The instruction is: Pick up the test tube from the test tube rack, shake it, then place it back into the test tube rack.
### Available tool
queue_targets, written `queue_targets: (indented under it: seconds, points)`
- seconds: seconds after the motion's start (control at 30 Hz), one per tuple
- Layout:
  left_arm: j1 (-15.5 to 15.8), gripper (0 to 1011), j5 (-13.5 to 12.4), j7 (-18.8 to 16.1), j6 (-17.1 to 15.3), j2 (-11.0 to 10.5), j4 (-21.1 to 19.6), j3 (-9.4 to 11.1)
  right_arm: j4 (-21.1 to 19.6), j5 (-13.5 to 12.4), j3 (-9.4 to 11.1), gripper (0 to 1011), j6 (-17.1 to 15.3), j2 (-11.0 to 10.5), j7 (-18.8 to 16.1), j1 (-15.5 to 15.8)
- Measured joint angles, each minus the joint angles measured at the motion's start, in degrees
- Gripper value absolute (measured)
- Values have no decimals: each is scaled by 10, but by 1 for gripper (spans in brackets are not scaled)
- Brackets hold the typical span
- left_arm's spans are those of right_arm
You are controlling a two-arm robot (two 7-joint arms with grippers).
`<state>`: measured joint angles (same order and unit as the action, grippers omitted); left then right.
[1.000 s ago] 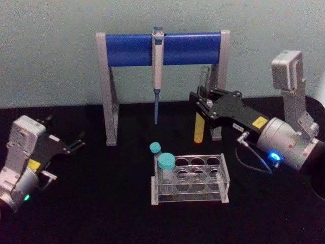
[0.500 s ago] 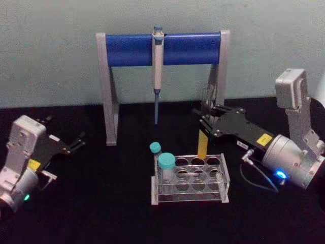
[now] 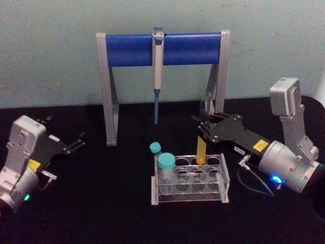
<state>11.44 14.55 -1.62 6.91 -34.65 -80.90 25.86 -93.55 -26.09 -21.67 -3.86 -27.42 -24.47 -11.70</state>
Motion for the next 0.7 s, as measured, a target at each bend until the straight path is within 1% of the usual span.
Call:
queue_targets:
  seconds: [0.37, 0.7]
  points:
    - [0, 1010, 0, 0, 0, 0, 0, 0, 23, 5, -2, 234, 14, 11, -5, -7]
    - [0, 1010, 0, 0, 0, 0, 0, 0, 41, 6, -4, 234, 17, 19, -8, -9]
